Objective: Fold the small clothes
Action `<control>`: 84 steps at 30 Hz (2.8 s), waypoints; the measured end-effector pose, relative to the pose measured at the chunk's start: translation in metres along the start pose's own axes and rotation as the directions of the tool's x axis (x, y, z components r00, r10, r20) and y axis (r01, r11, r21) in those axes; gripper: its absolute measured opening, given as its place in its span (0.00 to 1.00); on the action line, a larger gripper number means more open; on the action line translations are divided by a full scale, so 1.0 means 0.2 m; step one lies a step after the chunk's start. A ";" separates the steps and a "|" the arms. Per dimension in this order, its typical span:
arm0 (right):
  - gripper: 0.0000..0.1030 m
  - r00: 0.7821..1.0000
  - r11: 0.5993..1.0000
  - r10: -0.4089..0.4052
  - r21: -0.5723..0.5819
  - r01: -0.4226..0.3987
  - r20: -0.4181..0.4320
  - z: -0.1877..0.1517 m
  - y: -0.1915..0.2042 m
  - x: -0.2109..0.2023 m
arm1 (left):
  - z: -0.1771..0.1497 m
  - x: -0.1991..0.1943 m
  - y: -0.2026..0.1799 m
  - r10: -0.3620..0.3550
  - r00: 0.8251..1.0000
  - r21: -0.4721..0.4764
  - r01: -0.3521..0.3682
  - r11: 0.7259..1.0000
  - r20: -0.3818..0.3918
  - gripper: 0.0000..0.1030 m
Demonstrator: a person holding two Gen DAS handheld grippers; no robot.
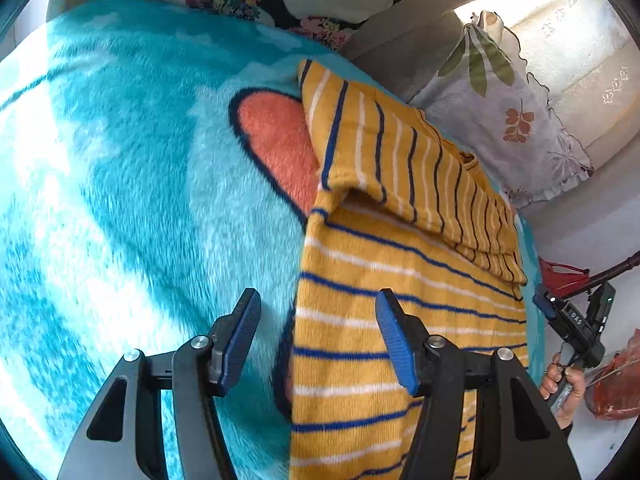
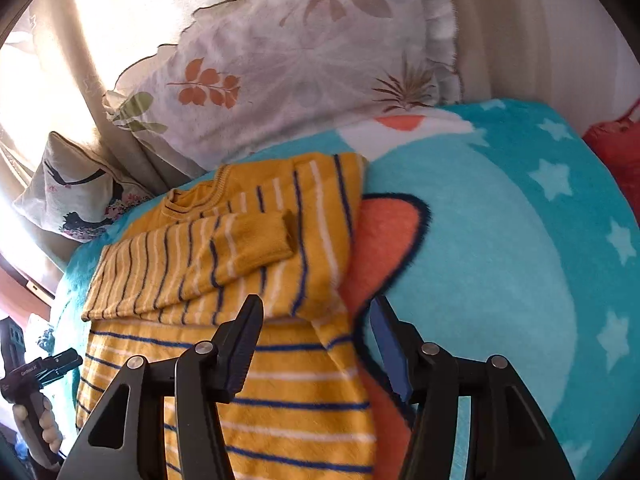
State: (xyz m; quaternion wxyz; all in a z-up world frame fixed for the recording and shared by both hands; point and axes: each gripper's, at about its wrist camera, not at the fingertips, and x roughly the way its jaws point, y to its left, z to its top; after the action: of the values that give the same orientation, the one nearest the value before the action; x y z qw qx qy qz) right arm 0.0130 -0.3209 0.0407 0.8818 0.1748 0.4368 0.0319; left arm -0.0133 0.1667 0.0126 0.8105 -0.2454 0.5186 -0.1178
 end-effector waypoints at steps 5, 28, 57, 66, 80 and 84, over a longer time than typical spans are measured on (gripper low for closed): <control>0.60 0.997 0.991 0.033 0.130 -0.023 -0.074 -0.21 -0.22 -0.02 | -0.17 -0.04 0.02 -0.107 0.994 -0.038 0.107 0.994 0.012 0.57; 0.62 0.792 0.785 0.608 0.191 -0.589 -0.055 -1.15 -0.03 -0.37 | -1.06 -0.12 -0.08 -0.295 0.954 0.011 0.296 0.955 -0.061 0.41; 0.09 0.848 0.842 0.530 -0.125 -0.525 0.016 -0.83 0.26 -0.68 | -0.70 -0.58 -0.23 -0.225 0.955 0.140 0.200 0.970 0.195 0.04; 0.09 0.885 0.884 0.463 -0.104 -0.456 0.050 -0.04 0.40 -0.31 | 0.22 -0.20 -0.48 -0.119 0.982 0.134 0.099 0.986 0.148 0.04; 0.16 0.907 0.891 0.418 0.216 -0.399 -0.046 0.45 0.18 0.59 | 0.78 0.46 -0.30 -0.151 0.988 -0.067 0.151 0.986 0.000 0.08; 0.49 0.885 0.845 0.465 0.299 -0.444 0.000 0.47 0.11 0.63 | 0.82 0.44 -0.23 -0.304 0.953 -0.133 0.302 0.944 0.009 0.19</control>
State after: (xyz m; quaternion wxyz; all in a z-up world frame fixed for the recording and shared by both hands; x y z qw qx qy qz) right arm 0.1659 -0.3001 0.0049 0.7973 0.3994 0.4143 0.1819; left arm 0.1755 0.1328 0.0243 0.7615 -0.3750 0.4863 -0.2076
